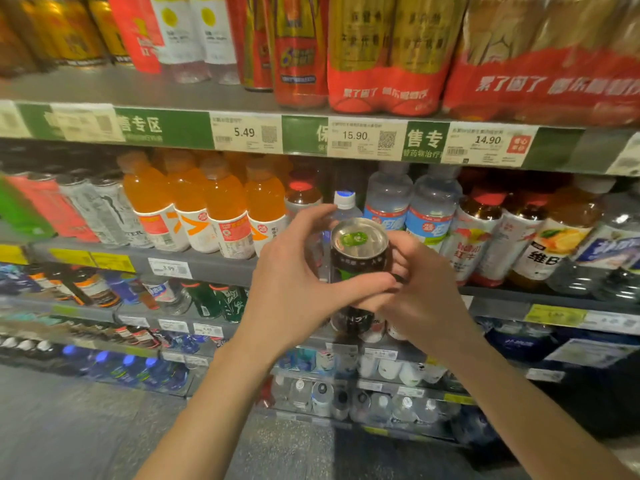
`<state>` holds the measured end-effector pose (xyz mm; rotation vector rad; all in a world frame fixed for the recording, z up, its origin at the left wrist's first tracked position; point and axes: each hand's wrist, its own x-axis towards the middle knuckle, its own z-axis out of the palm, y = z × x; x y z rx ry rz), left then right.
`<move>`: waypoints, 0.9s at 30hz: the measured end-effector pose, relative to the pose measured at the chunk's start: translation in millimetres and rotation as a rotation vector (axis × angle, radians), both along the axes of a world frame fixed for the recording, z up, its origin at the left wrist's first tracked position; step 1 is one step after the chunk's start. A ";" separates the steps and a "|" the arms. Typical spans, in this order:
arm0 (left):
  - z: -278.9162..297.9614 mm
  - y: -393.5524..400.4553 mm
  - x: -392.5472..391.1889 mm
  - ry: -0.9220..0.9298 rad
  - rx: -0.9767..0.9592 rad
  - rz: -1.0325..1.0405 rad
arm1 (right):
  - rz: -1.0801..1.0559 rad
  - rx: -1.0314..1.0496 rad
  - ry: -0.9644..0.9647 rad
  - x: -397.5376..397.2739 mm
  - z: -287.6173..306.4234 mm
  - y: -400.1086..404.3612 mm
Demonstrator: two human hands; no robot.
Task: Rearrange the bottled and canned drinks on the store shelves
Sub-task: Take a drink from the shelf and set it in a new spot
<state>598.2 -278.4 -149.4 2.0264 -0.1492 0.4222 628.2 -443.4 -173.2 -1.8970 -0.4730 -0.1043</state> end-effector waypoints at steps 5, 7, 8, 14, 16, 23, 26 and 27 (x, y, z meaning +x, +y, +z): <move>-5.2 44.7 -20.5 0.081 0.012 -0.003 | 0.051 0.065 0.040 -10.5 11.4 33.7; -4.5 64.4 -28.6 0.104 -0.049 -0.033 | 0.061 0.071 0.035 -17.4 16.4 54.6; -4.6 74.8 -32.2 0.113 -0.075 -0.051 | 0.063 0.075 0.036 -21.8 19.9 66.0; -2.6 155.5 -56.5 0.181 -0.141 -0.125 | 0.080 0.030 0.005 -39.3 28.3 135.5; -0.9 184.2 -66.3 0.205 -0.164 -0.131 | 0.091 0.018 -0.007 -45.2 33.2 162.0; 10.4 261.4 -99.5 0.166 -0.132 -0.066 | 0.174 0.060 -0.040 -63.6 46.3 251.5; 12.8 290.7 -106.1 0.116 -0.116 -0.012 | 0.201 0.064 -0.062 -65.8 49.8 284.4; 13.2 298.9 -107.5 0.106 -0.125 0.000 | 0.205 0.051 -0.079 -65.4 49.9 295.2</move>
